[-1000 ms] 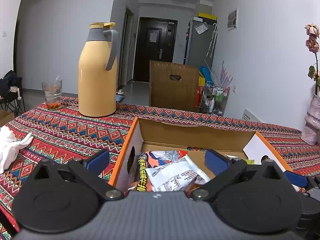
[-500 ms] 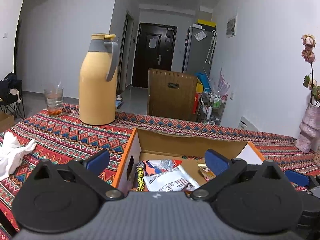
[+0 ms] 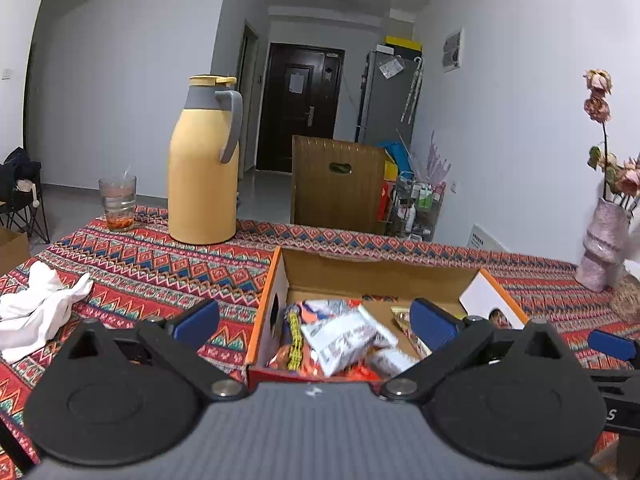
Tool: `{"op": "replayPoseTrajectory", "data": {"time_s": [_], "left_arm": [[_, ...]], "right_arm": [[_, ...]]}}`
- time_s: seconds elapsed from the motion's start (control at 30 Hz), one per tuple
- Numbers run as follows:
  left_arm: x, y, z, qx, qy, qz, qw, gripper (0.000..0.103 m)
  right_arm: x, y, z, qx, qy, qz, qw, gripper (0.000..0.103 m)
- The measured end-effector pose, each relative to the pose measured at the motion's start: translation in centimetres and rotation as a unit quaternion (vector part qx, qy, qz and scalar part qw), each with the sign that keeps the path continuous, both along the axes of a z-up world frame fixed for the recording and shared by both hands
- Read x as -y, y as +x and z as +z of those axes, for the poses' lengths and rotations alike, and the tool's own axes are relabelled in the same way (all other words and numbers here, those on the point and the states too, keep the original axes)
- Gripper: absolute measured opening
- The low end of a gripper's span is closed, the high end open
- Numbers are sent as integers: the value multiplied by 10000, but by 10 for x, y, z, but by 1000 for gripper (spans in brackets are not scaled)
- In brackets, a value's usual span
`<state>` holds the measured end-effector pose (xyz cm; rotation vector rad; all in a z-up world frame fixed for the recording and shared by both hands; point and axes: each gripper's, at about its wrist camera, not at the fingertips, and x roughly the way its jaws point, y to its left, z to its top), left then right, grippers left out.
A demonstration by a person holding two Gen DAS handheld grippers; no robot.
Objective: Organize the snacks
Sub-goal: 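Withdraw both tools from the box back toward the snack pile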
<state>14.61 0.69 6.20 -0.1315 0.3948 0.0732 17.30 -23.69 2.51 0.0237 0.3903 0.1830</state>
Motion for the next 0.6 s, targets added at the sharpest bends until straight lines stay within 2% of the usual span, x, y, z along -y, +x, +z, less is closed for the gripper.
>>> {"op": "replayPoseTrajectory", "data": {"time_s": [0.6], "left_arm": [[-8,-46,-49,-705,184,-348,9967,103]], "right_arm": [[27,-60,-44,-775,-347,61,9964,103]]}}
